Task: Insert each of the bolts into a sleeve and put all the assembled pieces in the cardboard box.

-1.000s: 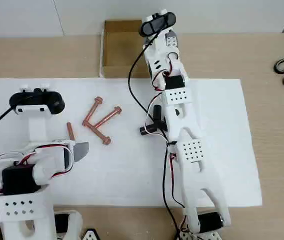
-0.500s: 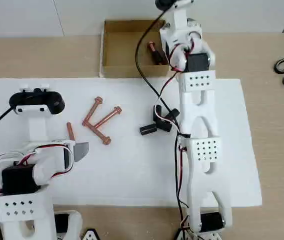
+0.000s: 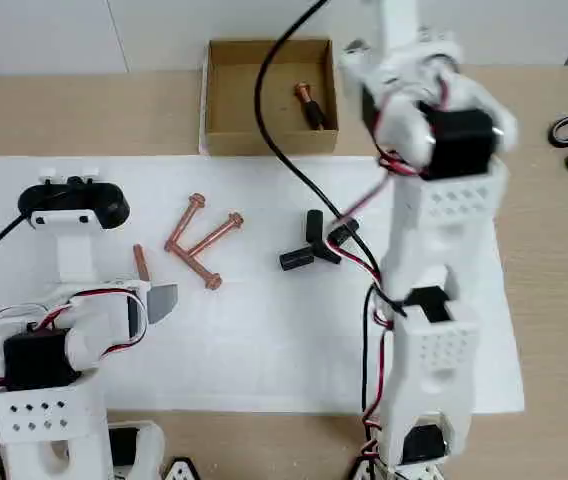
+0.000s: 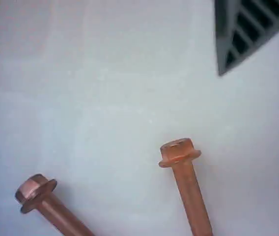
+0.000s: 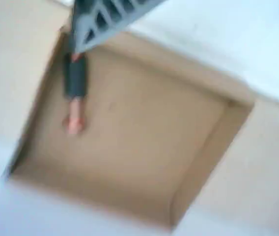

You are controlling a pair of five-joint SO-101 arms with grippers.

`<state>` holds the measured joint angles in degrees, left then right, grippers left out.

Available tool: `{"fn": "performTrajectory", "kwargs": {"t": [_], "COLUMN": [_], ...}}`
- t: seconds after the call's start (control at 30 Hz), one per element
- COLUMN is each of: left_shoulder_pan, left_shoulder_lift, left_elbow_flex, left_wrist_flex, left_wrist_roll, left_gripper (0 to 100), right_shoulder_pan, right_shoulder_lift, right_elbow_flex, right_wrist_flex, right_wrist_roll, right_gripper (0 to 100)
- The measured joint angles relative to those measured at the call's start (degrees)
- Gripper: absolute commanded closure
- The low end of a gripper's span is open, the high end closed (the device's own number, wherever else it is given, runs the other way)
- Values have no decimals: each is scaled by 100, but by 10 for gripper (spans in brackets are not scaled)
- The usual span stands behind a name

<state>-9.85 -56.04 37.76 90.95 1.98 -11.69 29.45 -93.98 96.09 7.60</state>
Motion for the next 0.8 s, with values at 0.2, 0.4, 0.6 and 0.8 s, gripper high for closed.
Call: {"fn": "performTrajectory", "kwargs": {"t": [0.2,0.4,0.6,0.8], "left_shoulder_pan": [0,0,0,0], "left_shoulder_lift": [0,0,0,0], "left_elbow_flex": [0,0,0,0], "left_wrist_flex": [0,0,9,9], "left_wrist_roll": [0,0,0,0], "left_gripper": [701,701,701,701], "right_shoulder_pan": [-18,-35,-26,-35], "right_shoulder_lift": [-1213,-2180,-3367,-4686], "right_elbow_flex": [-44,220,2462,5618], "right_wrist_flex": [62,97,105,-70], "right_wrist_roll": [0,0,0,0], "right_gripper": [786,786,786,786]}}
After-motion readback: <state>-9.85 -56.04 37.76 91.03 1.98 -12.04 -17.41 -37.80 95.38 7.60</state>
